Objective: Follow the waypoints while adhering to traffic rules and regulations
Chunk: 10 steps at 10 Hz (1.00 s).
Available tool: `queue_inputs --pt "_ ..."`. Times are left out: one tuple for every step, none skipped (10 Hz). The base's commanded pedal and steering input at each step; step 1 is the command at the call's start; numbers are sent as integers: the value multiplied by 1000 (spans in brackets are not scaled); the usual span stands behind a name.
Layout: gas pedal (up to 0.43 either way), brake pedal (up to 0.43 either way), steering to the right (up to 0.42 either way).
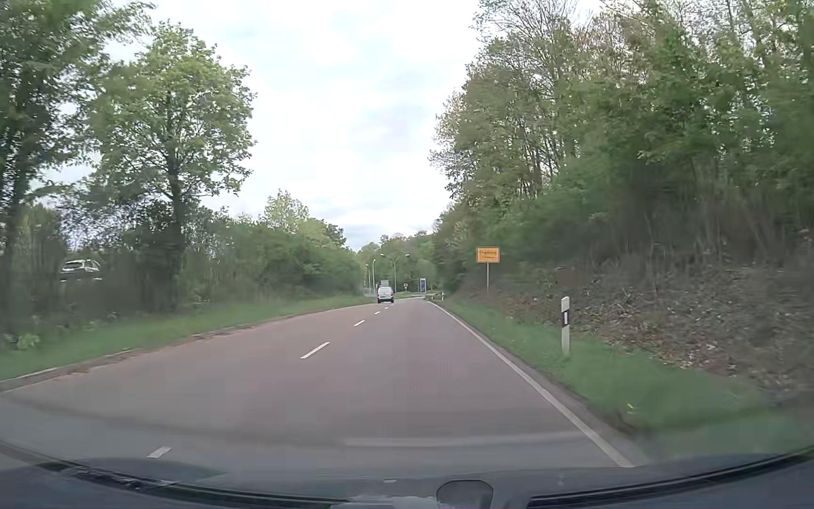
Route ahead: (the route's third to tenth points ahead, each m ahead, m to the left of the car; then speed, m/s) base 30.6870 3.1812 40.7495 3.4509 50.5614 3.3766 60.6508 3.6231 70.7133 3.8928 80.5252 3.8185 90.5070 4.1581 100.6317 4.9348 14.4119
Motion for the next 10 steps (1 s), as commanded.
queue_inputs --pt "0 73 -5" --pt "0 85 -5" --pt "0 91 -5" --pt "0 98 -5" --pt "0 98 -5" --pt "0 104 -5" --pt "0 110 -5" --pt "0 122 -5" --pt "0 140 -5" --pt "0 146 -5"
